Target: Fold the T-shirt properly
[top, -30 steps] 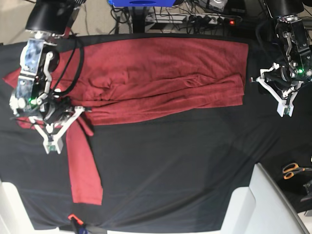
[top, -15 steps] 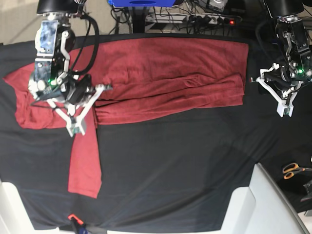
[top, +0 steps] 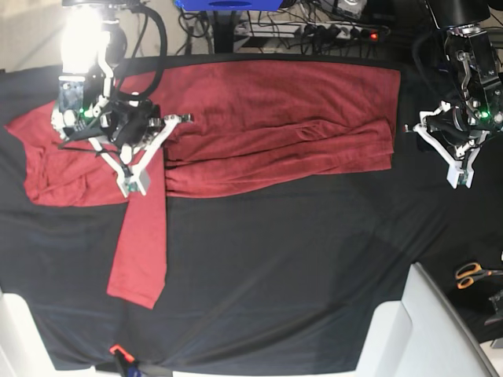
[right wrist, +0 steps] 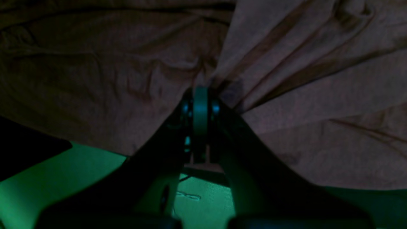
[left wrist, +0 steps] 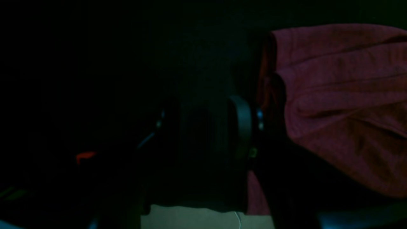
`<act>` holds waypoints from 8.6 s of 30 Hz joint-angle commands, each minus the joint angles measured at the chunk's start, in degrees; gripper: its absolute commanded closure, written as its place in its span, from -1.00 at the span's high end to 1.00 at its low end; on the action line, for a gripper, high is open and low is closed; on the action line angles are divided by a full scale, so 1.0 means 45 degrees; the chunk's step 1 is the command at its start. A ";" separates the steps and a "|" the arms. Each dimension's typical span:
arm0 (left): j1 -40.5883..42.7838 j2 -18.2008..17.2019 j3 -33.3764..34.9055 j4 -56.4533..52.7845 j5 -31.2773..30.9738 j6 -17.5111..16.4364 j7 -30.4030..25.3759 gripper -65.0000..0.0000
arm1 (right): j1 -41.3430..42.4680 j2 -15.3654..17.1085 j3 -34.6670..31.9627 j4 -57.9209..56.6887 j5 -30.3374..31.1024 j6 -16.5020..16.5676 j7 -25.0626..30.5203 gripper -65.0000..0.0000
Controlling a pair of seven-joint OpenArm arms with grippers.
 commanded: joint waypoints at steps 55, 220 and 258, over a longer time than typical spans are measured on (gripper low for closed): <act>0.2399 -0.0170 -0.4104 0.0291 -0.0007 -0.4578 -0.2666 -0.31 | 1.0562 0.2808 0.1385 -1.7450 0.0108 0.0052 0.8578 0.63; -0.0199 -0.0913 0.0428 -0.5257 -0.5946 -0.4578 -0.3350 1.00 | -0.1472 0.1538 -0.1331 0.0289 0.0108 0.0111 0.3518 -0.98; -0.1606 -0.1694 0.1835 -0.6585 -0.5946 -0.4578 -0.3408 -1.00 | -0.1648 0.1558 -0.1272 0.0269 0.0108 0.0111 0.3518 -0.98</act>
